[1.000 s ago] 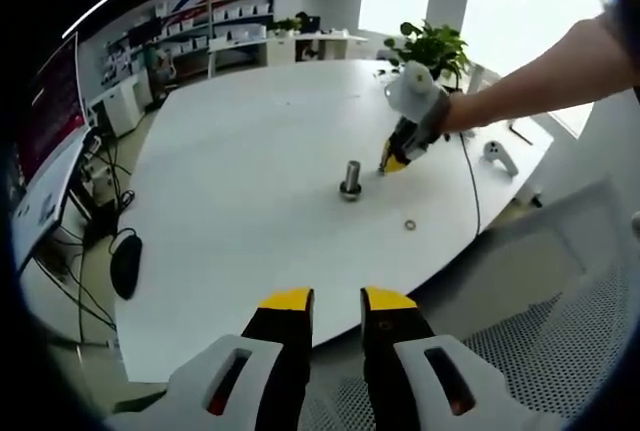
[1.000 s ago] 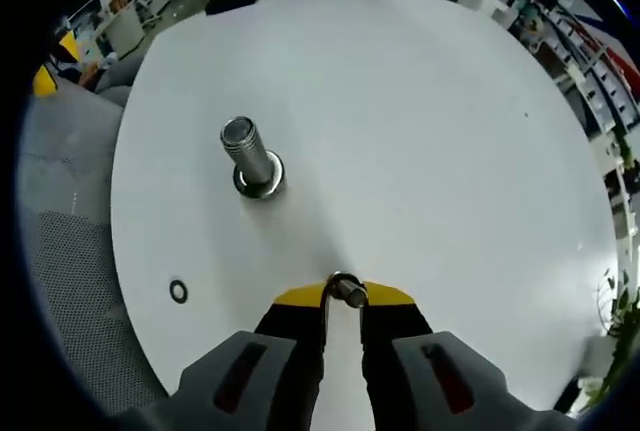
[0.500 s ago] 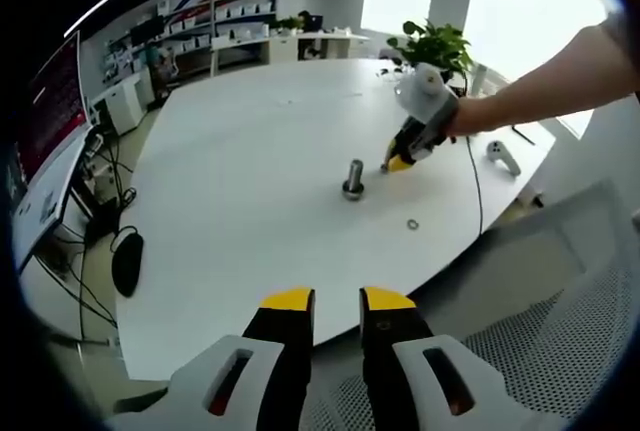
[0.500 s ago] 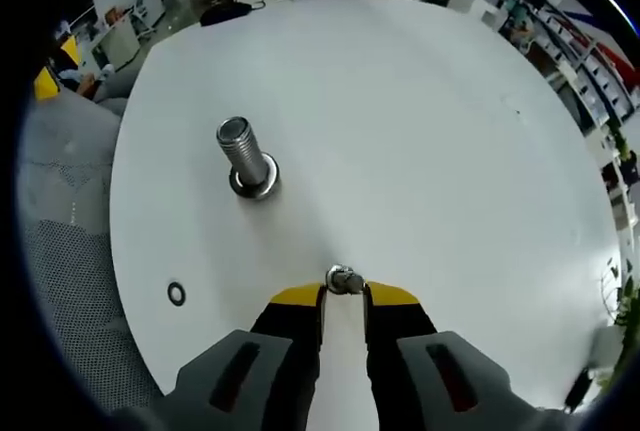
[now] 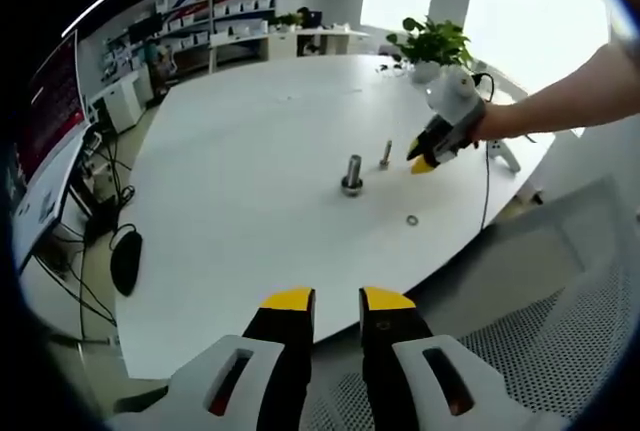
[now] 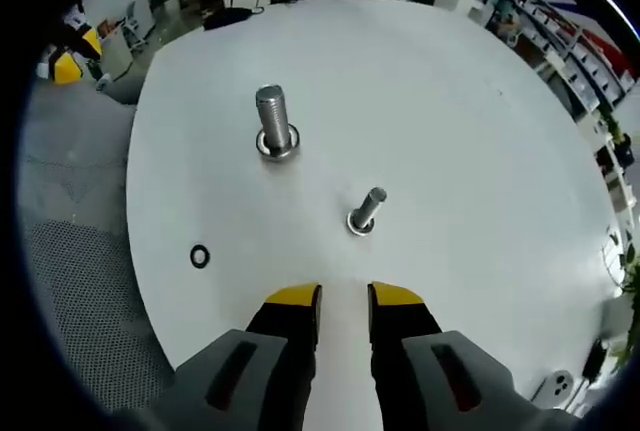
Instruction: Place the washer onto the threaded stud by aligning its center hole with the stud, sliding it down to the base, and recovering from edge contact or off-axis alignment until the washer reaches the visible bottom stop.
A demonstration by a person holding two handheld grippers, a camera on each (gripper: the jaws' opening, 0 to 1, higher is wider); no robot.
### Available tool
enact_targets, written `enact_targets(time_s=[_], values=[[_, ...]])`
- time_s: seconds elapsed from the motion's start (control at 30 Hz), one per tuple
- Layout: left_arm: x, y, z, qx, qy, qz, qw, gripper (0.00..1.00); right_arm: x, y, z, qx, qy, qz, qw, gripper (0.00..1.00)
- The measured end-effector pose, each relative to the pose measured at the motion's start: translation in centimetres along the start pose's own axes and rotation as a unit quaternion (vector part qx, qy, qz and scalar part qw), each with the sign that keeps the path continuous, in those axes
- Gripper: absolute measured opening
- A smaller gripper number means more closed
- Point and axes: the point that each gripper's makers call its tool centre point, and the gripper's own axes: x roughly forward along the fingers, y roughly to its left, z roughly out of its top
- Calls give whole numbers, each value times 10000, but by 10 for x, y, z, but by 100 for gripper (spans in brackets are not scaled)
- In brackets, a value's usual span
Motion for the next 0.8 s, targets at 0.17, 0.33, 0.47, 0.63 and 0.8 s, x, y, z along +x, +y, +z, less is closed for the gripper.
enact_targets(time_s=[0.17, 0.33, 0.47, 0.63, 0.8], values=[[0, 1, 0, -6, -1, 12, 10000, 15, -6, 13, -5, 192, -114, 77, 9997, 21], [0, 0, -3, -16, 64, 15, 10000, 15, -10, 33, -4, 178, -232, 187, 9994, 22], [1, 1, -5, -5, 126, 43, 9999, 15, -11, 49, 1, 233, -365, 311, 9986, 22], [1, 2, -7, -11, 178, 53, 9998, 15, -12, 67, 3, 215, -450, 449, 9977, 23], [0, 3, -6, -35, 142, 100, 9998, 15, -9, 78, 1, 143, -414, 540, 9976, 24]])
